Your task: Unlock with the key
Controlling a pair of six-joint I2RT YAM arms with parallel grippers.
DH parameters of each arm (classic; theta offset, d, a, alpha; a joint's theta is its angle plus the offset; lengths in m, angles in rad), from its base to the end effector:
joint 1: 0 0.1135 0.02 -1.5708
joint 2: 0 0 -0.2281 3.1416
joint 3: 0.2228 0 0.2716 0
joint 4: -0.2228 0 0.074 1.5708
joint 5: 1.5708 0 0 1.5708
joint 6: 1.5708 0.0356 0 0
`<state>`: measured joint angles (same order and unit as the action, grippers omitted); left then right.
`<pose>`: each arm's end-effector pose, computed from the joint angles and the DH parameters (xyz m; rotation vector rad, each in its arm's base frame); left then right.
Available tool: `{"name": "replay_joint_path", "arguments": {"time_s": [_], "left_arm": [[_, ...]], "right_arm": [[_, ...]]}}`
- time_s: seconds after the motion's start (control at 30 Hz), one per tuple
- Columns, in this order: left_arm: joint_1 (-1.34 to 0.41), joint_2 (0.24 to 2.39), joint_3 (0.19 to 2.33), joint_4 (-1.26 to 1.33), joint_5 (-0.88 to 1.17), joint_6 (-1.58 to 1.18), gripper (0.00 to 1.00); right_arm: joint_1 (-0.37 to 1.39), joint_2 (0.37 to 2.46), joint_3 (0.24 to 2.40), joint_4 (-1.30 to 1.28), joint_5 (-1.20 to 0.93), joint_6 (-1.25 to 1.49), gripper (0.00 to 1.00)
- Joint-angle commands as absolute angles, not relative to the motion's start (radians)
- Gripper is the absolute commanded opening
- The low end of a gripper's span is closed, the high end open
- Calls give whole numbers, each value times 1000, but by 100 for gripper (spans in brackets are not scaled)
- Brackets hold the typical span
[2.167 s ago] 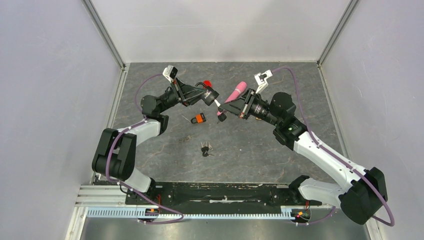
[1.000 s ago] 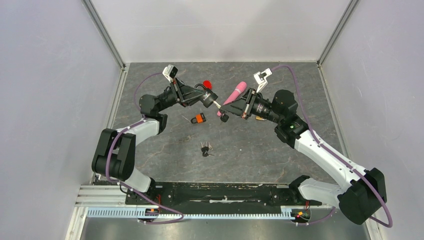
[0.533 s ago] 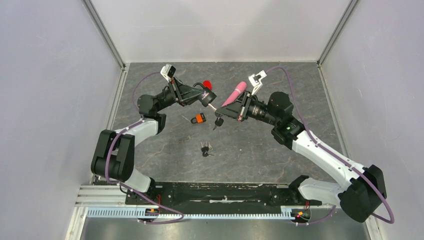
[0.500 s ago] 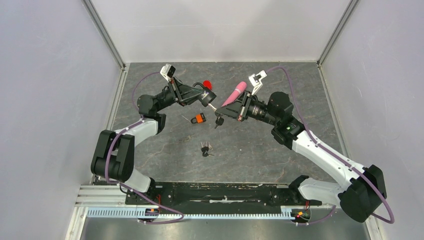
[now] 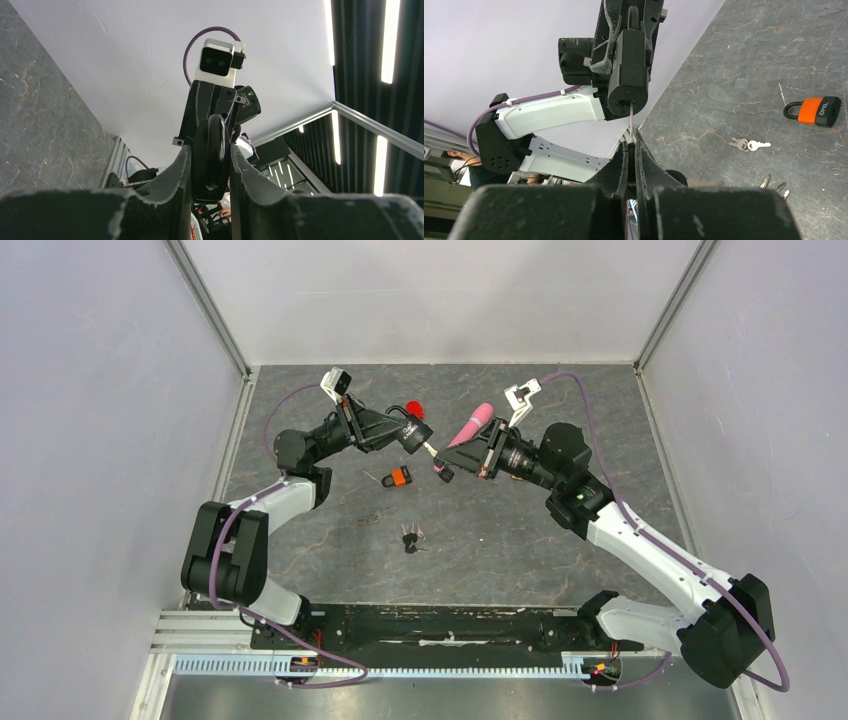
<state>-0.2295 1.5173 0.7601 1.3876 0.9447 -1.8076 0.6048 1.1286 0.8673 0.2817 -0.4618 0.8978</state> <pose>0.3033 -0.1005 0.2589 -0.0015 1.5649 -2.1446 0.2375 0.1834 0.3114 -0.1576 1.7664 1.4976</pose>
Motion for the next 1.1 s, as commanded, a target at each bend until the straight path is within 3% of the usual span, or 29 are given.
{"name": "replay_joint_path", "arguments": {"time_s": [0.0, 1.07], "left_arm": [[-229, 1470, 793, 1500, 942, -1862, 2], [-232, 1472, 788, 1502, 930, -1845, 2]], "right_arm": [[597, 1114, 895, 327, -430, 897, 0], [598, 1135, 878, 350, -456, 947, 0]]}}
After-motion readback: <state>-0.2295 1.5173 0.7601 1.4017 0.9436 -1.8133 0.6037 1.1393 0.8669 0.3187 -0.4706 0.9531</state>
